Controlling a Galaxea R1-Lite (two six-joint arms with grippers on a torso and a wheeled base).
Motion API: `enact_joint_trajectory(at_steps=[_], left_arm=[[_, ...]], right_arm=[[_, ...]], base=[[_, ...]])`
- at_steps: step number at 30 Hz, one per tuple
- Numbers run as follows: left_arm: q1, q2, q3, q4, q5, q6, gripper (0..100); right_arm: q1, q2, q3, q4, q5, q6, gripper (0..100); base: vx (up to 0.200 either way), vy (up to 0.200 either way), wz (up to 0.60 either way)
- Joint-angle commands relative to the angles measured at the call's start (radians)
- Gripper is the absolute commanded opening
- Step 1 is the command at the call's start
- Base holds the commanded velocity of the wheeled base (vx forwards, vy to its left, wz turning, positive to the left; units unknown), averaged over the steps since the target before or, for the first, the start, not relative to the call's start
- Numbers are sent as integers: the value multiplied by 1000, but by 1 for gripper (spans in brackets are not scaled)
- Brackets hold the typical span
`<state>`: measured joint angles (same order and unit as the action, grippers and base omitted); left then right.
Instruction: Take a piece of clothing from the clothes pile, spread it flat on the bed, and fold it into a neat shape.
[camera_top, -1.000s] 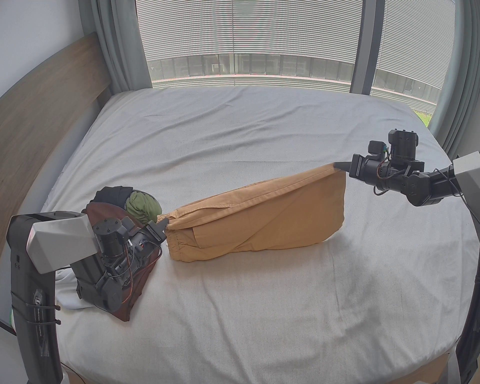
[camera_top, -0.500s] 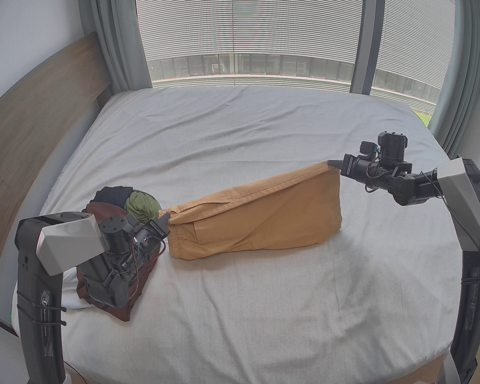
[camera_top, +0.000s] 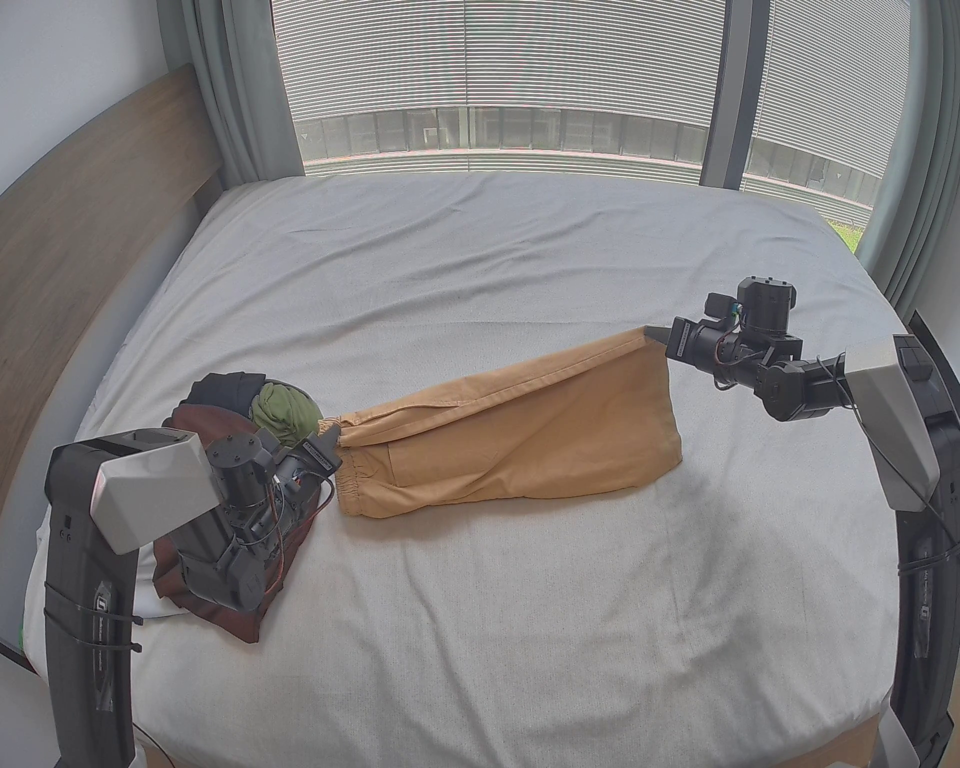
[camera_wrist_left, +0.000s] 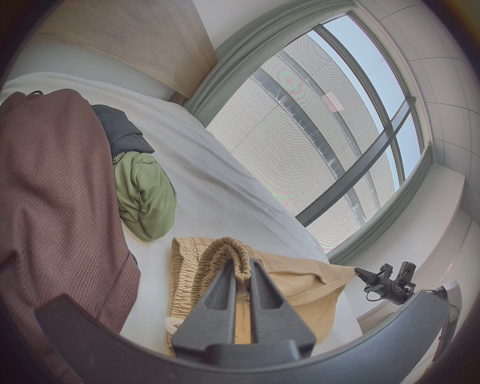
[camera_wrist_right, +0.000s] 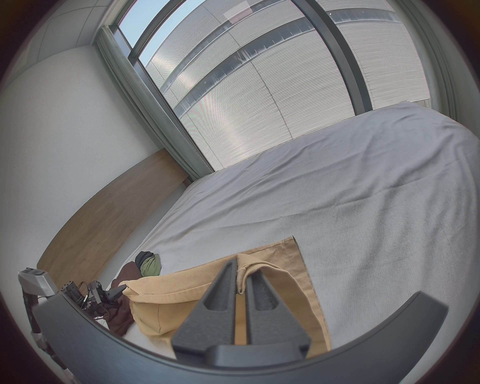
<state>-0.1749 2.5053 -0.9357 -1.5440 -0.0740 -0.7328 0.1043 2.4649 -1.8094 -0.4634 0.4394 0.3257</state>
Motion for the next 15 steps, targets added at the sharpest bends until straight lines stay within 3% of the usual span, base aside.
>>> enact_joint_trajectory(at_steps=[1, 15], left_arm=[[3, 24, -15, -1, 0, 0, 0], [5, 47, -38, -2, 7, 4, 0]], right_arm=[[2, 45, -27, -12, -4, 4, 0], [8, 85, -47, -100, -1, 6, 0]], base=[[0, 0, 0], [0, 0, 0]])
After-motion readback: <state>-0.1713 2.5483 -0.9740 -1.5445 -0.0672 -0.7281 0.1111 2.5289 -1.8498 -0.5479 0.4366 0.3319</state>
